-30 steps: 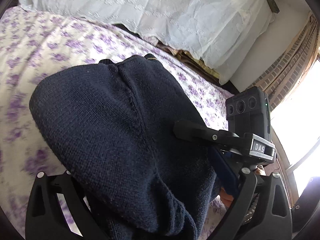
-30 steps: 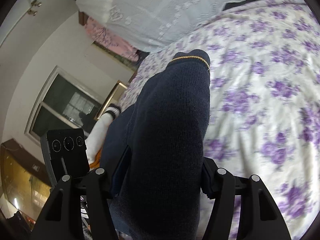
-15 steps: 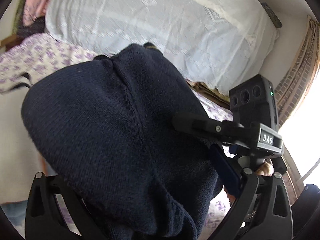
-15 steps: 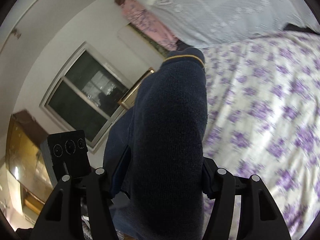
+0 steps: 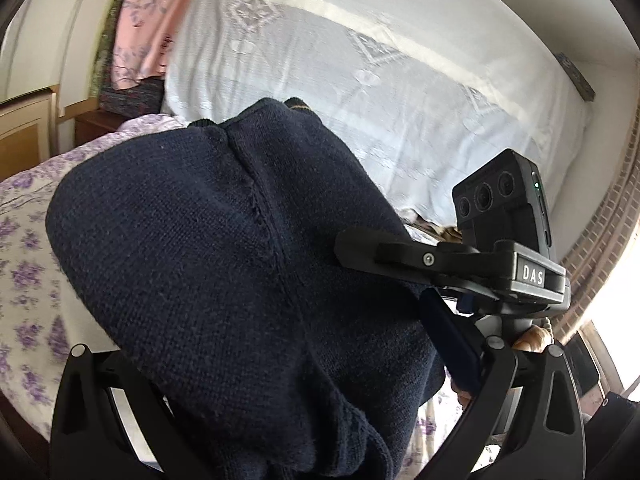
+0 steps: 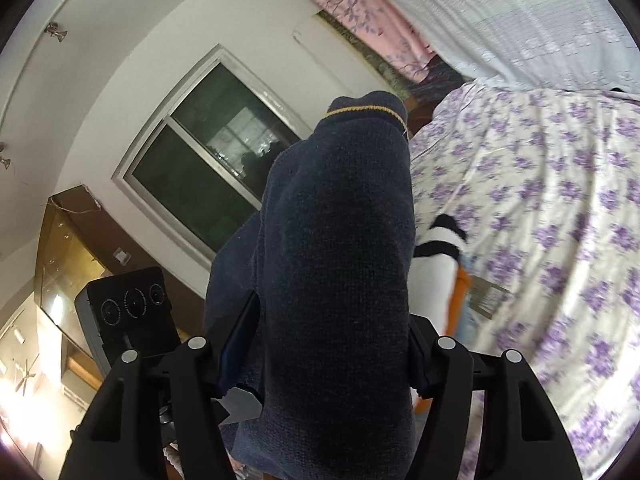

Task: Fold small clothes
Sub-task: 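Carry the lifted bundle with both grippers toward the stack of folded clothes, then lower the bundle onto the folded clothes stack with both grippers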

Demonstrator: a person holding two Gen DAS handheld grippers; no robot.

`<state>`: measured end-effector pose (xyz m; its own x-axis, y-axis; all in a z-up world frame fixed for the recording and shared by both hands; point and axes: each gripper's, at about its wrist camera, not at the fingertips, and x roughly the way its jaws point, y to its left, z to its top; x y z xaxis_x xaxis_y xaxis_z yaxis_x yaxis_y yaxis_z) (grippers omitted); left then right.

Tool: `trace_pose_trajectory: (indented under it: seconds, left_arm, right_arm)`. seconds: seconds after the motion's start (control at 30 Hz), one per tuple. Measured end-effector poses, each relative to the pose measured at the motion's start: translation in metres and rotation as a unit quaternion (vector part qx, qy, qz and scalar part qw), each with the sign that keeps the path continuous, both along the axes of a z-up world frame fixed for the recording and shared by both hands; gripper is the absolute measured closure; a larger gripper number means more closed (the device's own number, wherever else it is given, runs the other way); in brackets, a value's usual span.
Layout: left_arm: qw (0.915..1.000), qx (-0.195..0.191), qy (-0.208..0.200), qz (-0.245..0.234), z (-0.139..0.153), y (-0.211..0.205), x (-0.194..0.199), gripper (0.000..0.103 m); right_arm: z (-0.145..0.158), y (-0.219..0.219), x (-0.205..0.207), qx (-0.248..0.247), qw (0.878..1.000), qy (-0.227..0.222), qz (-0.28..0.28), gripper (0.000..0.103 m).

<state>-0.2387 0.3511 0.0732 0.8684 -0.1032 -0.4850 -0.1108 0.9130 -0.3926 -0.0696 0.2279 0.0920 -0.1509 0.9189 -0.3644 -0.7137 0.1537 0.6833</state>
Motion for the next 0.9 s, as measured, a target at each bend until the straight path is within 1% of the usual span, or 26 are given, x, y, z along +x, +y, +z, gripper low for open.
trace_pose_trajectory:
  seconds: [0.07, 0.2, 0.37, 0.43, 0.47, 0.5, 0.53, 0.57, 0.6, 0.67, 0.73, 0.9]
  left_arm:
    - [1.0000, -0.003, 0.001, 0.009, -0.001, 0.012, -0.004, 0.005]
    - [0.9995, -0.023, 0.004, 0.023, -0.014, 0.042, -0.010, 0.005]
    - [0.9983, -0.050, 0.012, 0.027, -0.039, 0.067, -0.012, 0.005]
    - [0.9975, -0.061, 0.024, 0.028, -0.055, 0.076, -0.006, 0.005]
    - [0.9963, -0.070, 0.037, 0.032, -0.070, 0.084, -0.002, 0.005]
    - [0.9950, -0.080, 0.047, 0.038, -0.080, 0.089, 0.001, 0.004]
    - [0.9930, -0.098, 0.051, 0.040, -0.093, 0.096, 0.002, 0.004]
    - [0.9913, -0.116, 0.048, 0.040, -0.103, 0.102, 0.002, 0.004]
    - [0.9907, -0.124, 0.039, 0.040, -0.110, 0.108, 0.000, 0.004]
    - [0.9919, -0.117, 0.029, 0.041, -0.112, 0.106, -0.003, 0.004]
    - [0.9927, -0.107, 0.031, 0.047, -0.111, 0.104, -0.004, 0.004]
    - [0.9933, -0.098, 0.032, 0.052, -0.112, 0.101, -0.002, 0.004]
  right_arm:
    - [-0.002, 0.019, 0.000, -0.006, 1.000, 0.009, 0.008, 0.037]
    - [-0.009, 0.048, -0.002, -0.019, 1.000, 0.013, 0.017, 0.037]
    - [-0.032, 0.071, 0.000, -0.037, 0.998, 0.037, 0.023, 0.038]
    - [-0.050, 0.079, 0.005, -0.059, 0.997, 0.042, 0.017, 0.038]
    - [-0.060, 0.083, 0.007, -0.072, 0.996, 0.042, 0.010, 0.038]
    - [-0.070, 0.085, 0.009, -0.086, 0.995, 0.042, 0.003, 0.038]
    - [-0.083, 0.088, 0.012, -0.096, 0.994, 0.046, 0.000, 0.038]
    - [-0.090, 0.088, 0.014, -0.090, 0.994, 0.054, 0.003, 0.039]
    - [-0.095, 0.087, 0.016, -0.082, 0.995, 0.060, 0.007, 0.039]
    - [-0.097, 0.087, 0.017, -0.075, 0.995, 0.068, 0.015, 0.038]
    - [-0.095, 0.087, 0.015, -0.077, 0.995, 0.058, 0.015, 0.038]
    - [-0.100, 0.086, 0.016, -0.069, 0.995, 0.064, 0.020, 0.038]
